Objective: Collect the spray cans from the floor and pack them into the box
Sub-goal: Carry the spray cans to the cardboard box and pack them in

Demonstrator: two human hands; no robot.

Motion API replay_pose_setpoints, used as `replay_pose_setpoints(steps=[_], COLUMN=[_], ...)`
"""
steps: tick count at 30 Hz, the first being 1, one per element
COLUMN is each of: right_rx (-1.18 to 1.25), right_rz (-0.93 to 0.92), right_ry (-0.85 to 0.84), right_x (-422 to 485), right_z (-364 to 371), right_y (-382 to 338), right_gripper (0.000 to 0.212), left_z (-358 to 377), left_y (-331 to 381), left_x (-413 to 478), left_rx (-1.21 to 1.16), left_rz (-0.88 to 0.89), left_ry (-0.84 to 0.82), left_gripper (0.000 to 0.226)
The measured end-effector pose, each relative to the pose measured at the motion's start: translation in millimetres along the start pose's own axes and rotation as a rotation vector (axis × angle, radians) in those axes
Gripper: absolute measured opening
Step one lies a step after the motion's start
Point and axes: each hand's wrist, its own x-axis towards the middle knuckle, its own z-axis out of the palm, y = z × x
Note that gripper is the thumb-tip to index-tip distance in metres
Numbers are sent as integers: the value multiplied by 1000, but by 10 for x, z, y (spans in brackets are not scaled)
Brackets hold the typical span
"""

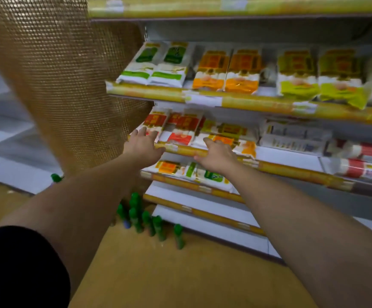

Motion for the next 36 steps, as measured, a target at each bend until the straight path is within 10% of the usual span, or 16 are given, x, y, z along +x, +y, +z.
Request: replay_pose_setpoints(steps=[18,36], right_rx=[1,-44], right_rz=[107,284], right_ry=[-265,-546], right_x=[960,1848], right_z=[2127,5372], right_y=[-756,324], right_gripper=[77,70], left_z=[1635,4968], left_y=[-1649,-2372], left_x=[621,888], left_rx=[-111,-209], left_rz=[-56,-200], left_ry=[-313,-603], left_gripper=[69,80])
